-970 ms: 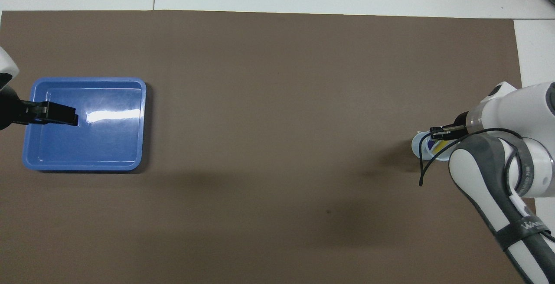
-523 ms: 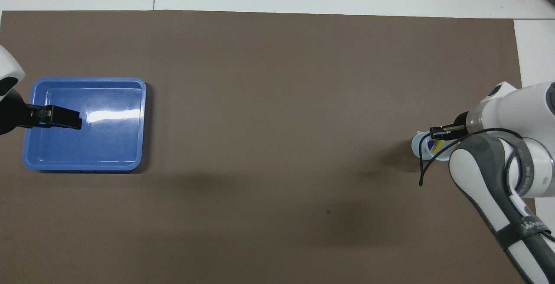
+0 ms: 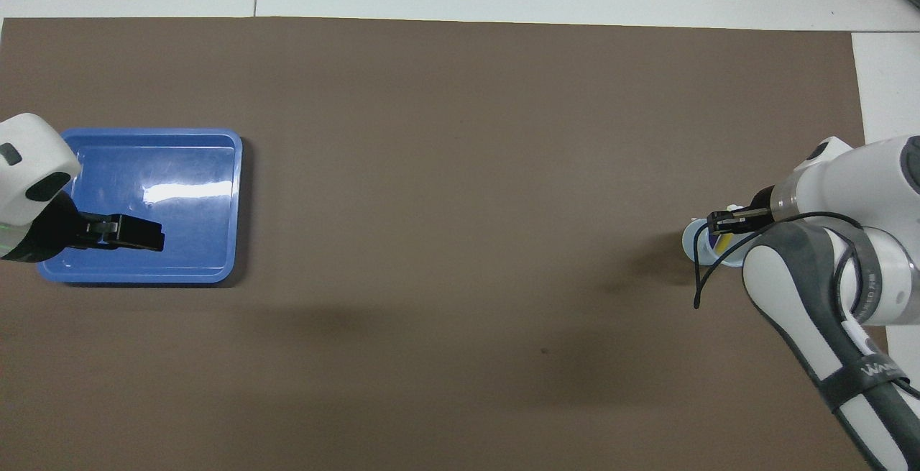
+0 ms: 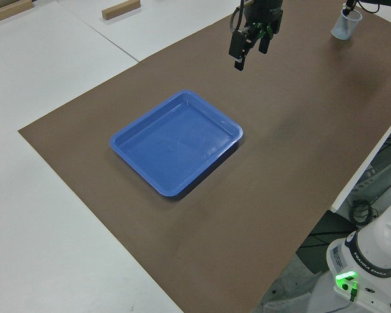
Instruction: Right arm passes pens to left for tray arrangement
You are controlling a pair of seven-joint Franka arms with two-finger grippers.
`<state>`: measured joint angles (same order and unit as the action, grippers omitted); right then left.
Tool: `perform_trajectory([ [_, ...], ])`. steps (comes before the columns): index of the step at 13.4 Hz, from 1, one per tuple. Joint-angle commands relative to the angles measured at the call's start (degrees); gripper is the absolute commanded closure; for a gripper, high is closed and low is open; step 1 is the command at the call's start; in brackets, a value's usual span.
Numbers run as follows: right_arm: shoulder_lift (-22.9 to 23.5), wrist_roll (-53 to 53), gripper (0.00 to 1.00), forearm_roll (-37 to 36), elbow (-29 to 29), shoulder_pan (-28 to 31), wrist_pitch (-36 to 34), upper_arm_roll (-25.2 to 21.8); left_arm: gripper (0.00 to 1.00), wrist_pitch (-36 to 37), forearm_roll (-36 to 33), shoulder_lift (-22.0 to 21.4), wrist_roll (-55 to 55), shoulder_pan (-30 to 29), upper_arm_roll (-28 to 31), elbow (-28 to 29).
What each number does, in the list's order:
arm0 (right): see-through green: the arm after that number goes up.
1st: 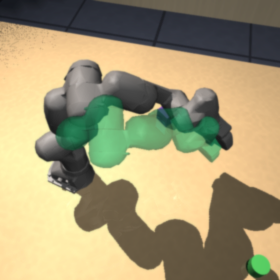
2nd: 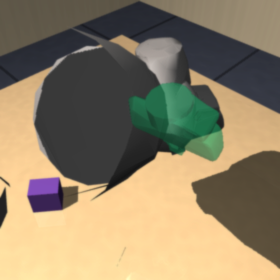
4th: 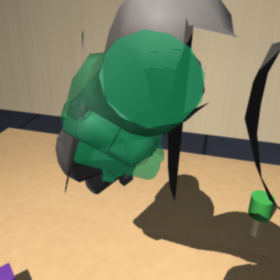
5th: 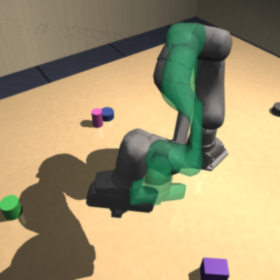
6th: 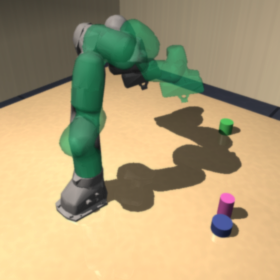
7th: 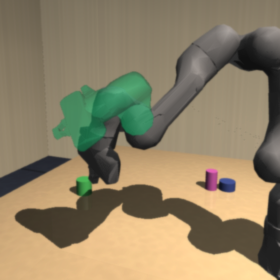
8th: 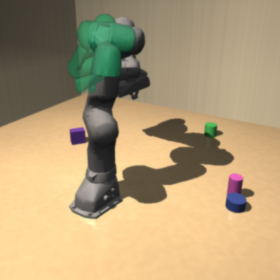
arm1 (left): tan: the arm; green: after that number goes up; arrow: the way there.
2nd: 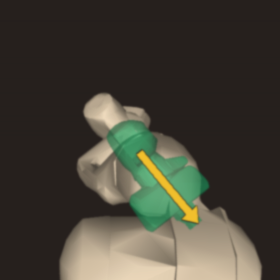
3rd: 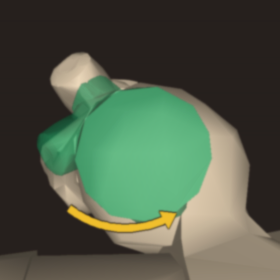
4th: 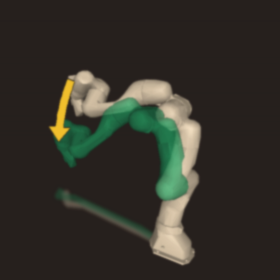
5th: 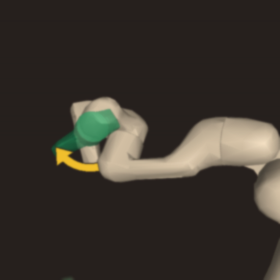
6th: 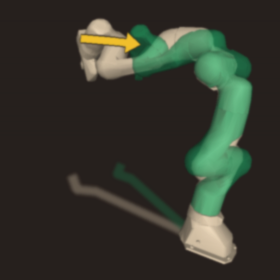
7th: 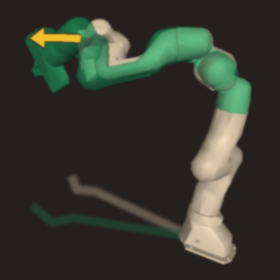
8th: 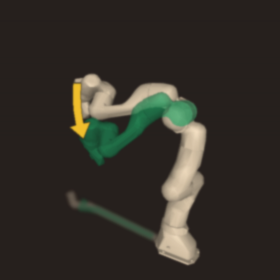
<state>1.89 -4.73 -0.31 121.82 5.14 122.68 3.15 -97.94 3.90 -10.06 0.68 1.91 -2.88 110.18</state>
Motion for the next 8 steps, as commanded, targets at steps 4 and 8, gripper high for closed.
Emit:
perform_trajectory([
  [4,1.5,-0.2,0.25,0.6,-3.1,1.4,0.4,0.5,0.00,-11.0,3.1,-5.1,-12.9,5.8,0.3,10.1],
  [8,2.5,0.2,0.21,6.2,-5.1,0.5,0.8,0.5,0.00,-16.6,9.9,-5.1,-21.8,8.4,0.2,12.0],
])
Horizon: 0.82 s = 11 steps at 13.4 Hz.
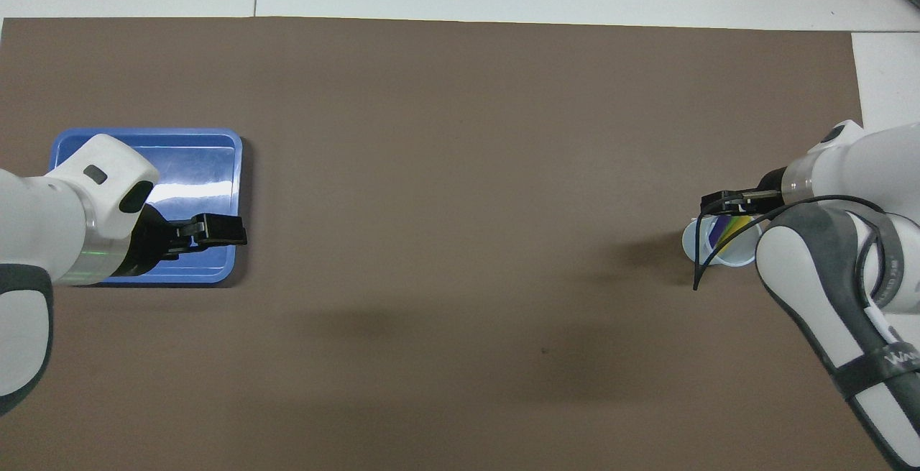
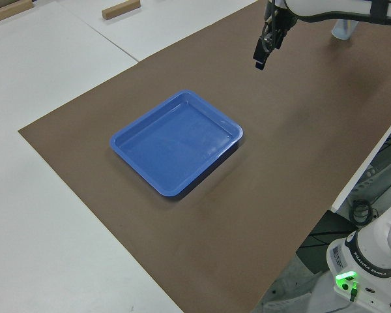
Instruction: Right arm passes pens to left for tray arrangement
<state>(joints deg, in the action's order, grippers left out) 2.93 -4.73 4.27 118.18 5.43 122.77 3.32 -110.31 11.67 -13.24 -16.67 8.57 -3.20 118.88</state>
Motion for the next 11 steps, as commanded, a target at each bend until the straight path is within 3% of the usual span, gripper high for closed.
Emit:
perform_trajectory([
  [1,1.5,0.2,0.21,1.6,-1.3,0.3,1.1,0.3,0.00,-7.1,2.1,-2.0,-8.1,3.3,0.6,4.2],
  [6,1.5,-0.4,0.38,1.6,0.8,0.7,2.0,0.2,0.00,-10.1,2.1,-1.7,-9.3,4.1,0.7,4.6],
  [10,1.1,-0.4,0.39,1.6,2.3,0.9,3.0,0.2,0.00,-9.4,2.0,-1.6,-8.9,2.3,1.0,4.4],
  [11,1.1,-0.4,0.44,1.6,2.2,0.9,2.7,0.2,0.00,-9.3,2.0,-1.6,-8.9,2.2,1.0,4.4],
])
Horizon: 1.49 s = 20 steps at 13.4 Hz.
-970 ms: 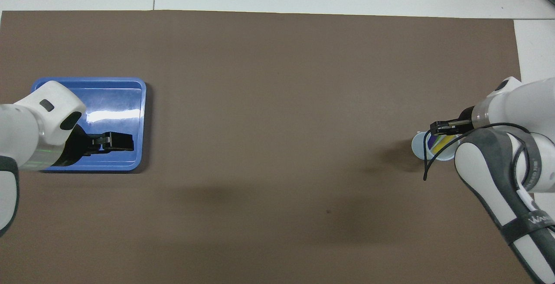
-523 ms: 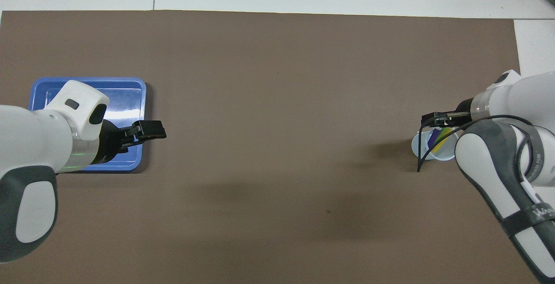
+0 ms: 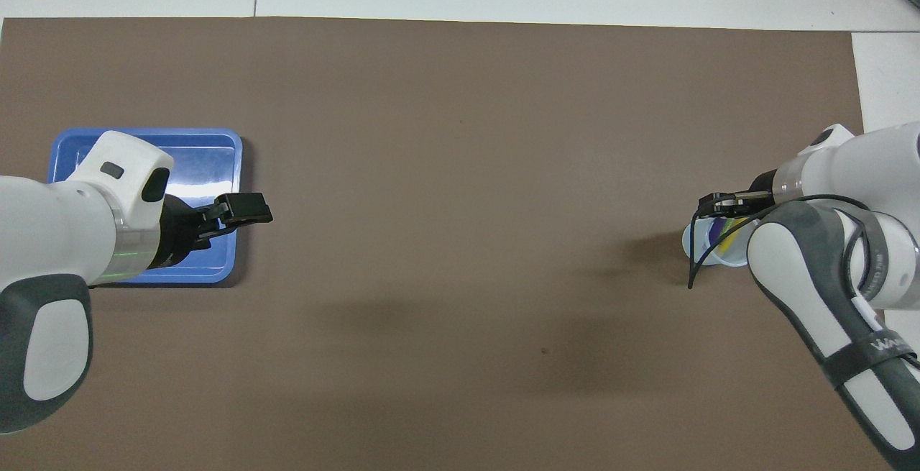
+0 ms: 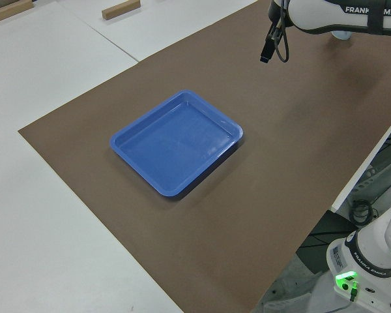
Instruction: Right arm passes pens to left for tray arrangement
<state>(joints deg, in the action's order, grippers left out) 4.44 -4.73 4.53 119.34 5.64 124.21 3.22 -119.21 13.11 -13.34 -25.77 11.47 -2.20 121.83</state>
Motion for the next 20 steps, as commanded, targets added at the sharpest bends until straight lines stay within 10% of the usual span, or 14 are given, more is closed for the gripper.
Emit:
perform_trajectory([
  [1,-0.4,-0.5,0.55,1.4,1.0,0.8,1.1,0.3,0.00,-0.3,0.6,-1.5,0.2,-0.8,0.1,1.5],
  [8,0.0,-1.1,1.00,0.8,-0.4,1.4,0.2,0.3,0.00,0.2,0.6,-1.6,0.4,-2.0,0.2,1.5],
  [20,-3.2,-1.6,1.00,-5.1,-12.4,-0.6,-15.9,1.0,0.00,0.5,0.6,-1.6,0.4,-2.0,0.2,1.4],
])
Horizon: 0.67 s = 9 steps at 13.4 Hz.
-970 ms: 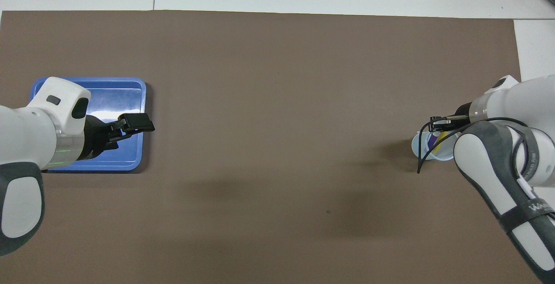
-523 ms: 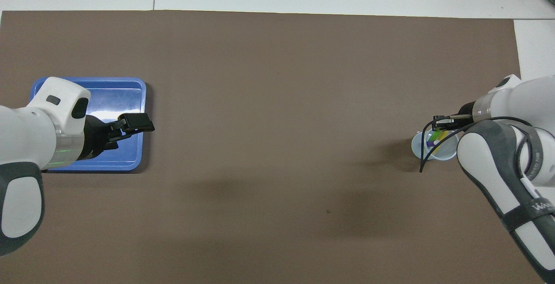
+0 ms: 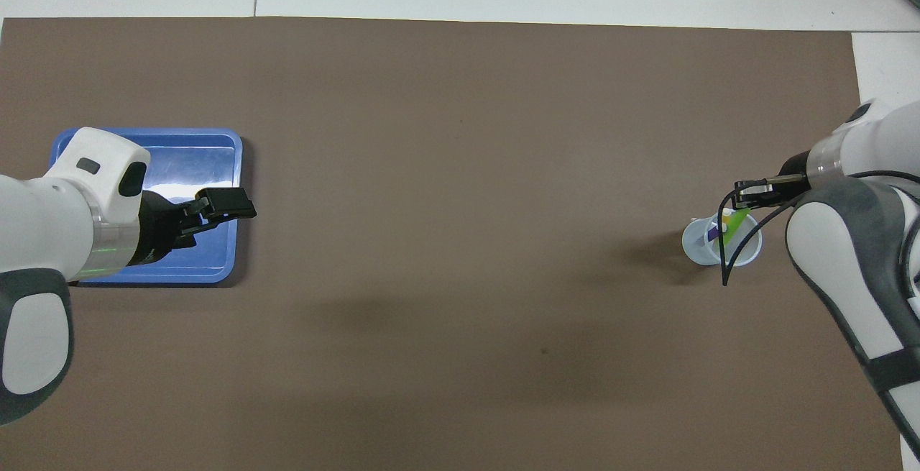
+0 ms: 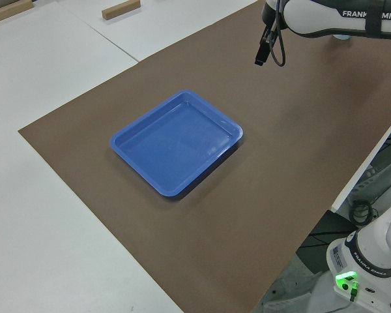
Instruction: Right arm passes pens to left for tray arrangement
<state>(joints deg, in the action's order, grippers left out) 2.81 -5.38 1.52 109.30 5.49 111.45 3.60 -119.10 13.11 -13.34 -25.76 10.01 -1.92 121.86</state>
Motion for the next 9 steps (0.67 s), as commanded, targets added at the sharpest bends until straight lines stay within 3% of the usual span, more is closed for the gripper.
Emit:
perform_trajectory([
  [1,-2.0,-2.3,1.00,-3.0,-3.7,-1.4,-4.1,0.6,0.00,0.4,0.6,-1.6,0.4,-0.5,-0.1,1.4],
  [4,-2.2,-3.7,1.00,-4.4,-8.6,-2.8,-6.9,0.7,0.00,0.4,0.6,-1.6,-0.1,-0.4,-0.2,1.4],
  [9,-2.8,1.3,1.00,-3.1,-11.6,-8.5,-6.7,0.8,0.00,0.1,0.7,-1.3,-1.4,-0.3,-0.4,0.9],
])
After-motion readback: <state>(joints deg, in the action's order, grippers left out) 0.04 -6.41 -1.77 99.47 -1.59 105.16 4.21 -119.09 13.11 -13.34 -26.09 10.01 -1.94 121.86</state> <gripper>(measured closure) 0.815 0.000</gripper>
